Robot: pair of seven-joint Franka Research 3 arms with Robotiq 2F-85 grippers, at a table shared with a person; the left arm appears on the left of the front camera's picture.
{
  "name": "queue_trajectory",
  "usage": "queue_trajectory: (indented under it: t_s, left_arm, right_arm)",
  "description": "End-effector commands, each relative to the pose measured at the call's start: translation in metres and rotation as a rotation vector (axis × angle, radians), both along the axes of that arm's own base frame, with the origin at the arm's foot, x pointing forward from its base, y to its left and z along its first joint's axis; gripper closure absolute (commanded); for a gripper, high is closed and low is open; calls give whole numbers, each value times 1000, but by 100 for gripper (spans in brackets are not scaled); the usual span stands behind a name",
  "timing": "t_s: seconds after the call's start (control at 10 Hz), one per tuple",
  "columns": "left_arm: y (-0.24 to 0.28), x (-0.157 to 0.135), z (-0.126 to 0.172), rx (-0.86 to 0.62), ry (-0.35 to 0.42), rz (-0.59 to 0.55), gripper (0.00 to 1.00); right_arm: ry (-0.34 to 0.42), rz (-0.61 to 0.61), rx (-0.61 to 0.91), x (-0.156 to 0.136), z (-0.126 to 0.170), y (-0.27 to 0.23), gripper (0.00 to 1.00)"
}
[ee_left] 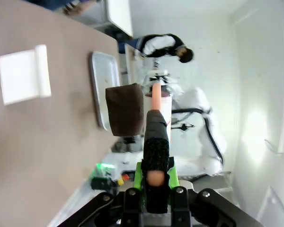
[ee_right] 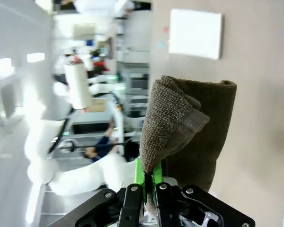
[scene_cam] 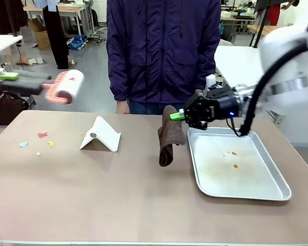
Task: Clean the surface of the table.
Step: Hold the Lint Roller with your left hand and the towel with your right hand.
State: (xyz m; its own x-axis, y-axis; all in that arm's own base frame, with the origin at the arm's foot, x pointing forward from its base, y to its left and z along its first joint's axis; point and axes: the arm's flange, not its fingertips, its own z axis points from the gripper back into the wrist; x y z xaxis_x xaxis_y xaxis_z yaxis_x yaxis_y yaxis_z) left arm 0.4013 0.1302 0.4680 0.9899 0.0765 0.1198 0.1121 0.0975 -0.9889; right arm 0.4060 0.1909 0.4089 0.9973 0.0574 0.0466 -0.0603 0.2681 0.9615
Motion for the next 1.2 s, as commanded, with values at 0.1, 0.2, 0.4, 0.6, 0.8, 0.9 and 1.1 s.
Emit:
queue_trajectory:
  t_s: [0.1, 0.2, 0.4, 0.6, 0.8, 0.9, 1.1]
  left_arm:
    - [48, -42, -13, -131, 6, -117, 100]
    - [62, -52, -16, -148, -6, -146, 100]
    - [82, -69, -30, -100, 14, -220, 100]
    - [93, -86, -50, -72, 36, -75, 100]
    - [89, -95, -70, -133, 36, 49, 100]
    - [97, -99, -77, -160, 35, 148, 100]
    - [136, -114, -91, -197, 76, 300, 100]
  right_arm:
    - [18, -179, 252, -61, -15, -72, 100]
    - [35, -257, 276, -76, -18, -100, 100]
    - [37, -336, 309, -104, -19, -157, 100]
    - [25, -362, 323, -130, -15, -203, 100]
    - [89, -289, 257, -151, -5, -235, 100]
    - [129, -265, 215, -161, -1, -246, 100]
    - [132, -335, 202, -180, 5, -267, 100]
